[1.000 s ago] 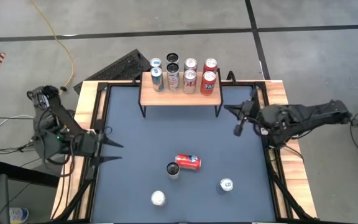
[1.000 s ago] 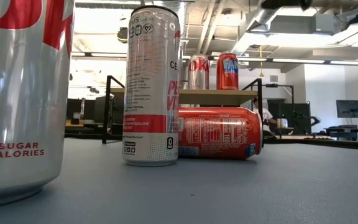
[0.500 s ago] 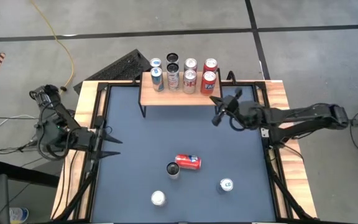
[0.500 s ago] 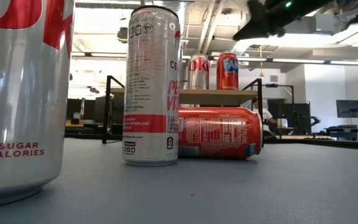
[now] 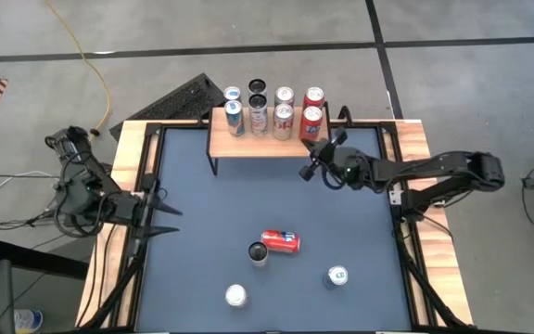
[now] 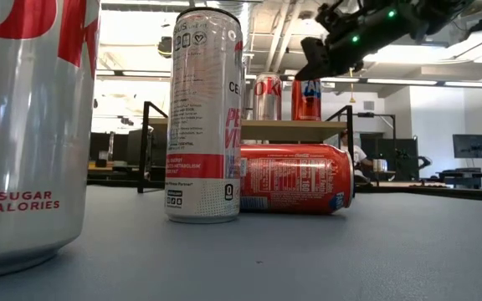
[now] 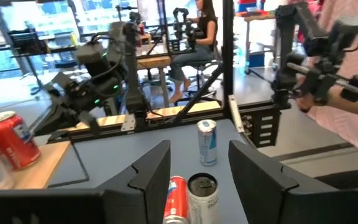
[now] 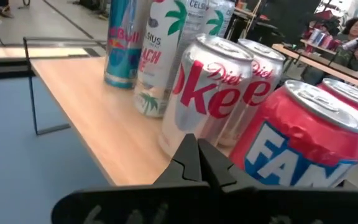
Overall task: Place canned beverage on shelf
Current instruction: Put the top left orange soda can on the shelf aligned with the other orange soda can
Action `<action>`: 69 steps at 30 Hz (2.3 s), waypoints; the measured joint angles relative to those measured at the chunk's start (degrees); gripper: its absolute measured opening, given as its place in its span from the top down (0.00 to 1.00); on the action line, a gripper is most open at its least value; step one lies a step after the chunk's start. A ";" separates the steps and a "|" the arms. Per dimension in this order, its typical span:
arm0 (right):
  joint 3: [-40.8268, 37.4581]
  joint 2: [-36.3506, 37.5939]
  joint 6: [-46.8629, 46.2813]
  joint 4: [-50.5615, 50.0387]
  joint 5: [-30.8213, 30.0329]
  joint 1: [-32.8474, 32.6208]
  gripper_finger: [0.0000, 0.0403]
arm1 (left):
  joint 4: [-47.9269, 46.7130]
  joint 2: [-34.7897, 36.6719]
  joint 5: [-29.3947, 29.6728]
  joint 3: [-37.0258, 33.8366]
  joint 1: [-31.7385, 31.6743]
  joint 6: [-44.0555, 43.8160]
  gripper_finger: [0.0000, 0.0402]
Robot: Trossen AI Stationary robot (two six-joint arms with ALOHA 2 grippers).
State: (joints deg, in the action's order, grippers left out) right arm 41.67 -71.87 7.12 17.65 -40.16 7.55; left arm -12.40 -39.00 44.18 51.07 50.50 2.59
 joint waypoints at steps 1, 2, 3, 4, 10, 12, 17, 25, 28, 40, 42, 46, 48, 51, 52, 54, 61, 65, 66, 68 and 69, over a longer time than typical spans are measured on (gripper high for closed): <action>0.00 -0.46 0.02 0.44 0.00 0.19 1.00 | 0.14 0.04 -0.44 0.00 0.00 0.00 0.62; 0.00 -0.77 -0.01 1.20 -0.02 0.38 1.00 | 0.28 0.04 -0.41 0.00 0.00 0.01 0.62; 0.00 -0.90 -0.03 1.74 -0.02 0.59 1.00 | 0.31 0.04 -0.40 0.00 0.00 0.02 0.62; 0.00 -0.93 -0.03 2.00 -0.02 0.85 1.00 | 0.29 0.03 -0.40 0.00 0.00 0.02 0.62; 0.00 -0.93 -0.16 3.07 -0.07 1.27 1.00 | 0.22 0.00 -0.39 0.00 0.00 0.00 0.62; 0.00 -0.93 -0.16 3.08 -0.07 1.25 1.00 | 0.15 0.00 -0.38 0.00 0.00 0.20 0.62; 0.00 -0.93 -0.14 3.02 -0.13 1.37 1.00 | 0.13 0.00 -0.37 0.00 0.00 0.37 0.62; 0.00 -0.93 -0.63 2.99 -0.19 3.26 1.00 | 0.28 0.00 -0.87 0.00 0.00 0.19 0.62; 0.00 -0.91 -0.64 2.96 -0.20 3.87 1.00 | 0.28 0.00 -0.87 0.00 0.00 0.00 0.62; 0.00 -0.89 -0.73 2.63 -0.17 5.15 1.00 | 0.28 0.00 -0.89 0.00 0.00 0.00 0.62; 0.00 -0.89 -1.16 2.62 -0.17 5.33 1.00 | 0.28 0.00 -0.89 0.00 0.00 0.00 0.62; 0.00 -0.89 -1.73 2.59 -0.22 5.78 1.00 | 0.28 0.00 -0.89 0.00 0.00 0.00 0.62; 0.00 -0.89 -1.73 2.60 -0.23 5.82 1.00 | 0.28 0.00 -0.89 0.00 0.00 0.00 0.62; 0.00 -0.89 -1.73 2.58 -0.24 6.09 1.00 | 0.28 0.00 -0.89 0.00 0.00 -0.16 0.62; 0.00 -0.89 -1.78 2.58 -0.24 6.13 1.00 | 0.28 0.00 -0.89 0.00 0.00 -0.18 0.62; 0.00 -0.89 -2.17 2.54 -0.26 6.15 1.00 | 0.28 0.00 -0.90 0.00 0.00 -0.20 0.62; 0.00 -0.86 -2.19 1.82 -0.31 6.13 1.00 | 0.28 0.00 -0.91 0.00 0.00 -0.20 0.62; 0.00 -0.86 -2.26 0.83 -0.35 6.13 1.00 | 0.28 0.00 -0.92 0.00 0.00 -0.20 0.62; 0.00 -0.86 -2.28 0.83 -0.35 6.13 1.00 | 0.28 0.00 -0.91 0.00 0.00 -0.22 0.62; 0.00 -0.86 -2.30 0.83 -0.33 6.10 1.00 | 0.28 0.00 -0.90 0.00 0.00 -0.29 0.62; 0.00 -0.86 -2.30 0.83 -0.33 6.01 1.00 | 0.28 0.00 -0.91 0.00 0.00 -0.34 0.62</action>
State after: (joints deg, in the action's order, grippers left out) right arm 41.67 -72.73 4.82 18.48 -40.49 13.55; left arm -12.12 -39.00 43.27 51.07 50.50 2.25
